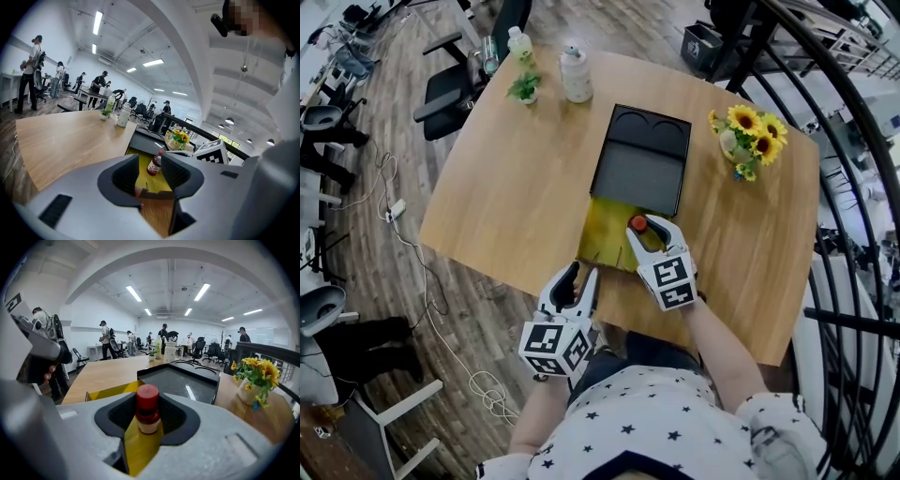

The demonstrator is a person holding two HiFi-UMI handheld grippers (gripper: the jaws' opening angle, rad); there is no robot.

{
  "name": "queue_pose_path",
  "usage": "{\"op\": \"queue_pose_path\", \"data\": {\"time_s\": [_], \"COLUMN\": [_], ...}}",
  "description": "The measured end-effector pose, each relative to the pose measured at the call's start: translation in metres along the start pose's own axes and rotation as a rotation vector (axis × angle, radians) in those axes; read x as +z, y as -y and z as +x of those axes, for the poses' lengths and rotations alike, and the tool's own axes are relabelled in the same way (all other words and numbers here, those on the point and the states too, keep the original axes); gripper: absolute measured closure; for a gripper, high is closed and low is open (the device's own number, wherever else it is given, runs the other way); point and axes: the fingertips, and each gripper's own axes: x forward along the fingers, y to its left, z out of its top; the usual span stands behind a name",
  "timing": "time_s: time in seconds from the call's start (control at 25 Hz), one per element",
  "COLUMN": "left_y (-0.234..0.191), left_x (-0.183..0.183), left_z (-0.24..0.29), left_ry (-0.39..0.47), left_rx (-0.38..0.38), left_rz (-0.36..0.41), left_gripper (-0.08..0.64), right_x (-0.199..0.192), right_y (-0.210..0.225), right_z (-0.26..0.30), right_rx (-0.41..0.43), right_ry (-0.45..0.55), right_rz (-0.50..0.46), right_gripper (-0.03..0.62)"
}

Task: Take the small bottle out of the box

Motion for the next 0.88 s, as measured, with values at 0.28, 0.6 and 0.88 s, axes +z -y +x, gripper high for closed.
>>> {"op": "queue_pose_path", "data": {"time_s": [0.28, 0.6, 0.88], "left_y": [0.003, 0.007, 0.005], "left_x": [-0.003, -0.01, -0.026], "left_z": [-0.018, -0.052, -0.096], "left_ry": [0.011, 0.042, 0.072], "left_rx": [-0.008, -0.029, -0.025], "left_rz": [0.008, 0.027, 0.034], "left_gripper": [0.422, 0.422, 0.422], "right_x": [0.01, 0.018, 0.02], "right_y": [-0.006, -0.033, -0.071], "right_z": [-0.017, -0.051, -0.093], "right_rx": [-0.031, -0.061, -0.085], "right_ry": [0.04, 0.094, 0.144], "right_rz": [0.001, 0.01, 0.015], "right_gripper": [0.447, 0.448, 0.448]}}
